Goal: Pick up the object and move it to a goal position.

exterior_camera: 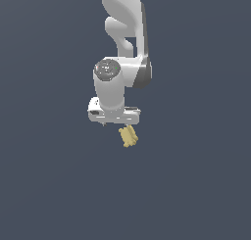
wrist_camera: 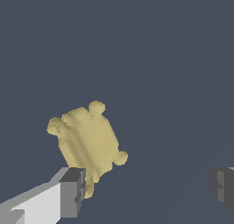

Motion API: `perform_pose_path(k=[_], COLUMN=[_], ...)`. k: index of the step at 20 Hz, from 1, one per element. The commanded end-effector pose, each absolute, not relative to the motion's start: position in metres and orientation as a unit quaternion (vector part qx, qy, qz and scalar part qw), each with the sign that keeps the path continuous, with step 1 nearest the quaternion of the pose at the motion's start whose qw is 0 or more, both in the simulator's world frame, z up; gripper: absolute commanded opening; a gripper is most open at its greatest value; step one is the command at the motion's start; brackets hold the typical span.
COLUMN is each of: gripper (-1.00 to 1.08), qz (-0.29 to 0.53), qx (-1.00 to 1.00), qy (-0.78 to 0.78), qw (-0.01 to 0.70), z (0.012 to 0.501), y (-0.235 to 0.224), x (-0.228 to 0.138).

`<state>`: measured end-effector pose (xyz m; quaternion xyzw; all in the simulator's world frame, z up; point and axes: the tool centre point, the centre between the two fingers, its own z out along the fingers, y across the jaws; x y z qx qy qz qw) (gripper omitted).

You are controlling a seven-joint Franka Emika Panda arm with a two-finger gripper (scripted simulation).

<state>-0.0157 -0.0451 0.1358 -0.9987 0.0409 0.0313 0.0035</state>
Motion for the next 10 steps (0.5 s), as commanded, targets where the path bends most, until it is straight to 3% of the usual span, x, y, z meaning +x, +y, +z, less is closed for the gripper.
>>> perform_pose_path(k=[1, 10], gripper=[1.00, 1.00], qz=[0.030, 0.014], qx=[-0.999, -0.996], qy=[0.026, -0.084], qw=[0.003, 0.000], z=[0.131, 0.097], y=[-0.041, -0.009], x=[-0.016, -0.021])
